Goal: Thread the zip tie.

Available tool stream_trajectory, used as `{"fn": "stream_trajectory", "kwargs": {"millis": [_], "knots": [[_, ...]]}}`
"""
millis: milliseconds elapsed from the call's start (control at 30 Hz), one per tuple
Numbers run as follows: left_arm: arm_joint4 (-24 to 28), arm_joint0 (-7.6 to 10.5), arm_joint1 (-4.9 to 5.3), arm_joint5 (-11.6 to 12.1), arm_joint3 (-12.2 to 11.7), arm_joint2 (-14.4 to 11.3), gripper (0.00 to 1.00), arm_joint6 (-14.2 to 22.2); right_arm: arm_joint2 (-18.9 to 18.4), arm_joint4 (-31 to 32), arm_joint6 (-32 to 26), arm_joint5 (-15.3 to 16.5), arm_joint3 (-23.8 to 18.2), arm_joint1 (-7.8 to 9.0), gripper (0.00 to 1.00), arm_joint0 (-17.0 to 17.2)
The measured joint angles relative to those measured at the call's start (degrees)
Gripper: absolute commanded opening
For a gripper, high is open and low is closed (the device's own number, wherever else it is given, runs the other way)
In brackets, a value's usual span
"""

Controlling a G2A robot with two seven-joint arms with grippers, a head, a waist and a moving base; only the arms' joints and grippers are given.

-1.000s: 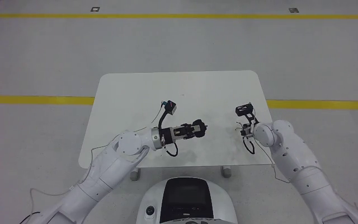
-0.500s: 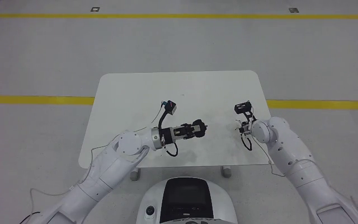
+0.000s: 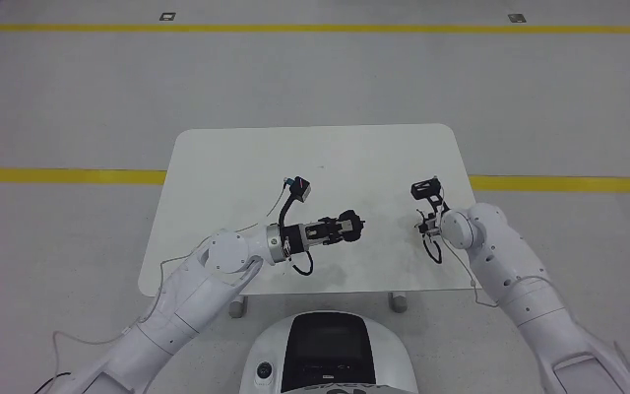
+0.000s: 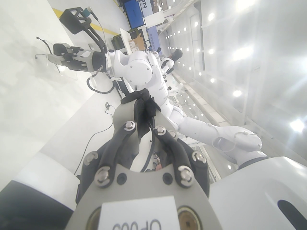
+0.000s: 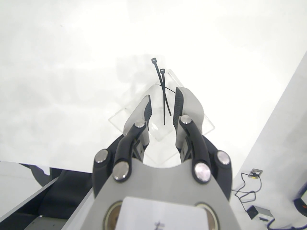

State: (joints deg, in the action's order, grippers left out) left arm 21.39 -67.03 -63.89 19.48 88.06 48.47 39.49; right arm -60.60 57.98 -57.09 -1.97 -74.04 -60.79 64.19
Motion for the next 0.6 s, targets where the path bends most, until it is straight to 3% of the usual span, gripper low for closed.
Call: {"fn": "stream_trajectory", "kwargs": {"millis": [600], "knots": [[0.0,0.0,0.0,0.0,0.0,0.0,0.0,0.0,-3.45,-0.6,-1.35,3.39,-3.7,0.67,0.14,3.81]]}}
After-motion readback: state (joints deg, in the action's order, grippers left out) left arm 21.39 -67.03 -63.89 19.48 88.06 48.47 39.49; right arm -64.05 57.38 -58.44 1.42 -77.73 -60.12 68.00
